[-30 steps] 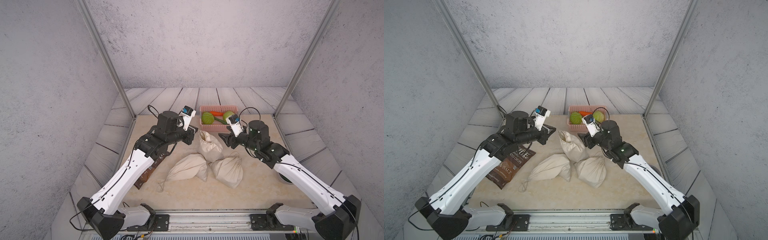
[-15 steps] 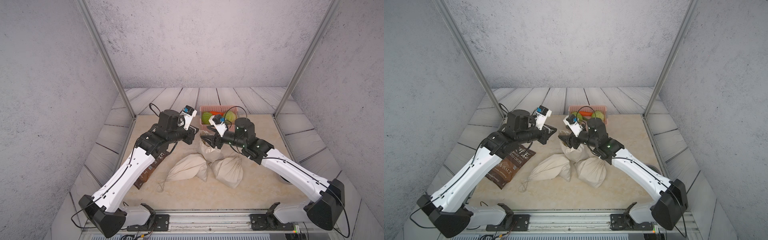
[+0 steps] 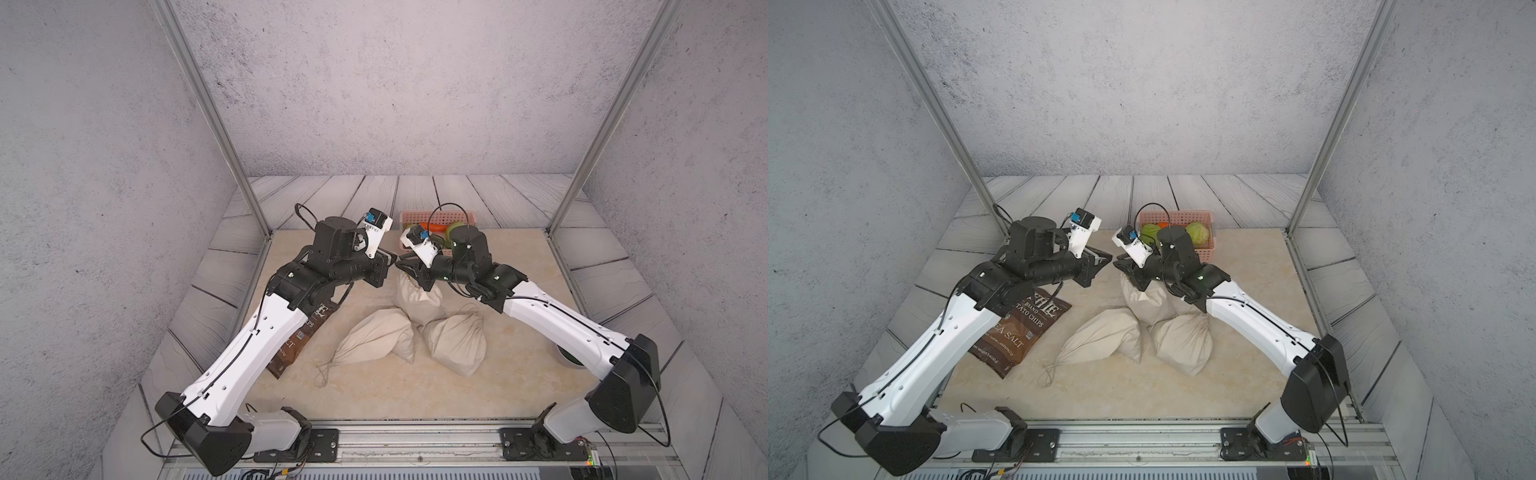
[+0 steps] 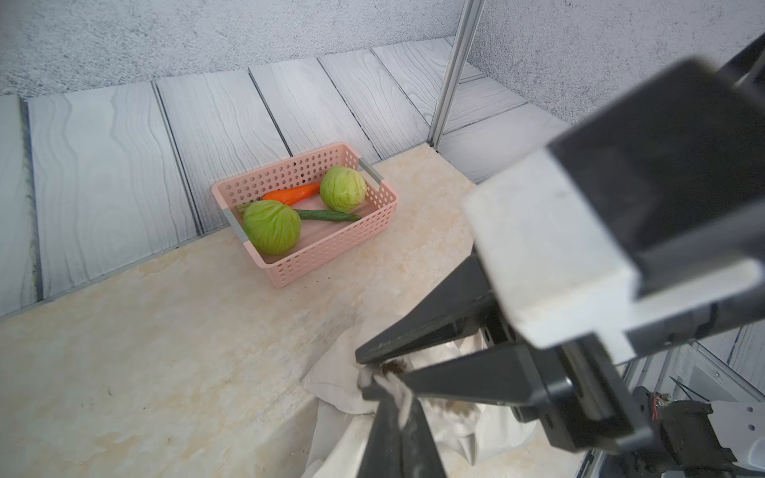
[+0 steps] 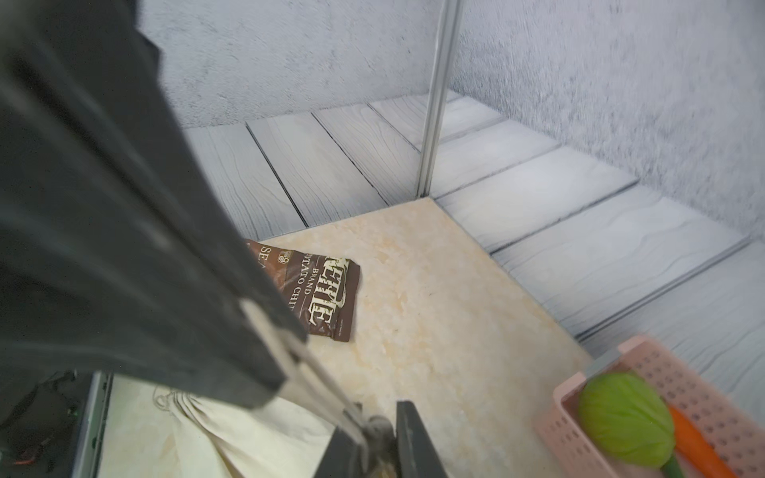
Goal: Close the soil bag
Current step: Frap the soil bag at the center of the board.
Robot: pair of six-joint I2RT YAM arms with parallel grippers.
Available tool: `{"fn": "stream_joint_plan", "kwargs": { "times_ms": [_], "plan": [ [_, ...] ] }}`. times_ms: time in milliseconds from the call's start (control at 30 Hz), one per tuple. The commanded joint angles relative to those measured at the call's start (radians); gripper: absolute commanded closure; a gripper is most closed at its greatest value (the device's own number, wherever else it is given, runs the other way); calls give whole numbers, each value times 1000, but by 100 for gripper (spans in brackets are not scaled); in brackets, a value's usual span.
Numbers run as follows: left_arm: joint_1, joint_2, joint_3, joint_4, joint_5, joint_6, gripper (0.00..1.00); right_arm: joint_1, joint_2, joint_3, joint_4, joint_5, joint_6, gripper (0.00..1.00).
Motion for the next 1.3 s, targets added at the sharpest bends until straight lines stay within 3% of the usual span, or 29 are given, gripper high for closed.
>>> {"fn": "stream_joint_plan", "kwargs": {
  "times_ms": [0, 267, 367, 467, 633, 833, 1033, 1267],
  "plan": [
    [48, -77, 62, 51, 32, -34, 100, -37, 48, 32, -196, 218, -34, 87],
    [290, -160, 134, 14, 104, -144, 100, -237, 121, -7, -370, 580, -17, 93],
    [336, -153, 145, 10, 147, -176, 100, -255, 106, 61, -391, 622, -19, 93],
    [336, -147, 125, 47, 227, -206, 100, -255, 78, 124, -381, 563, -25, 94],
    [333, -152, 23, 114, 323, -255, 100, -251, 39, 144, -386, 348, -26, 94],
    [323, -153, -14, 154, 359, -294, 100, -152, -102, 24, -207, 161, 17, 73],
    [303, -147, -14, 151, 366, -302, 100, -36, -175, -40, -45, 190, 87, 55],
    [299, -159, -11, 156, 363, -309, 100, 101, -105, 15, 34, 214, 107, 42]
  ]
}}
